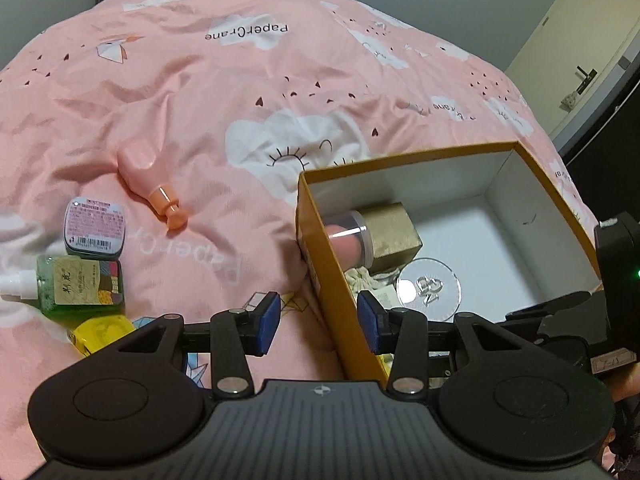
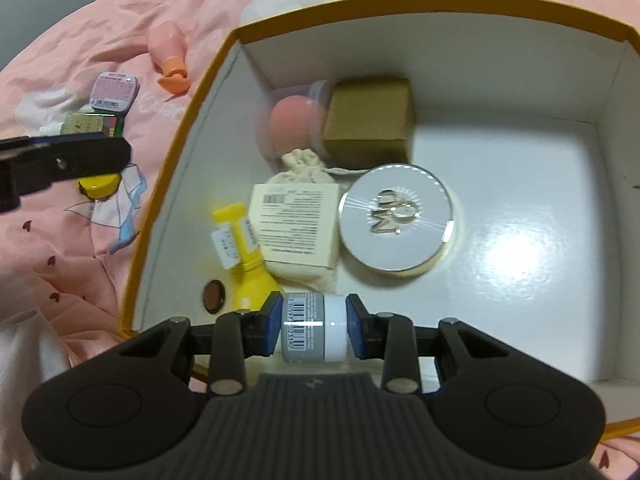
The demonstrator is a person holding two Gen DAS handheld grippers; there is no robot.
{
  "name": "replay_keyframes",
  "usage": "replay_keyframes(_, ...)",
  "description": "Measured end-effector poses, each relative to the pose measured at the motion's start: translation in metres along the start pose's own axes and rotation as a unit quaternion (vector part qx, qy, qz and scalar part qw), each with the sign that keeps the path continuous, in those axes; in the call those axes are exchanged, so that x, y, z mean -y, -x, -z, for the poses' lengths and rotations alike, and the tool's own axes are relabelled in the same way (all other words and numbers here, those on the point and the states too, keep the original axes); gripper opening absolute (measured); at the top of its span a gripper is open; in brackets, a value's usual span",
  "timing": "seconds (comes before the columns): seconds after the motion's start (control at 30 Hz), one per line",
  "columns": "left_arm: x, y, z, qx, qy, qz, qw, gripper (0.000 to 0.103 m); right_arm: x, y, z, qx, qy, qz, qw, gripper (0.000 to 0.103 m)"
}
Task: Organize rigid objects
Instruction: 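Open both tools to release the tube and jar in the box, then withdraw, then grasp the green spray bottle with the left tool while the right tool grasps the pink bottle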
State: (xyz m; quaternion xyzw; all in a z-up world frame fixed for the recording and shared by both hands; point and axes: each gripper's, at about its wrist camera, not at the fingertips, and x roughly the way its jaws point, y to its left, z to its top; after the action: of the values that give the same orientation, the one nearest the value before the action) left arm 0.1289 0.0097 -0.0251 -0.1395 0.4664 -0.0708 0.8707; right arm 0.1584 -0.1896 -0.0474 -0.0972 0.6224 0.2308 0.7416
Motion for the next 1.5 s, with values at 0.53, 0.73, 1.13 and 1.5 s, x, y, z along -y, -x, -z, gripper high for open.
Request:
replay_keyframes(0.53, 0.004, 0.002, 0.008, -0.004, -0.007, -0.003, 1.0, 0.048, -0.016, 0.014, -0.002, 0.039, 0.042, 0.036, 0.998, 0.058)
replay_keyframes(0.73, 0.006, 0.009, 0.009, 0.008, -0.014, -0.01, 0.9998, 0.049, -0.032, 0.036, -0.004, 0.084, 0.072, 0.044, 0.993, 0.068)
replay_keyframes(1.13, -0.014, 0.039, 0.006, 0.086, 0.008, -0.056, 0.9947, 0.047, -0.071, 0.076, -0.021, 0.189, 0.1, 0.011, 0.977, 0.078)
replay_keyframes(1.5, -0.086, 0.058, 0.0, 0.072, 0.102, -0.065, 0.99, 0.047, -0.122, 0.058, -0.06, 0.158, 0.106, -0.049, 0.98, 0.078)
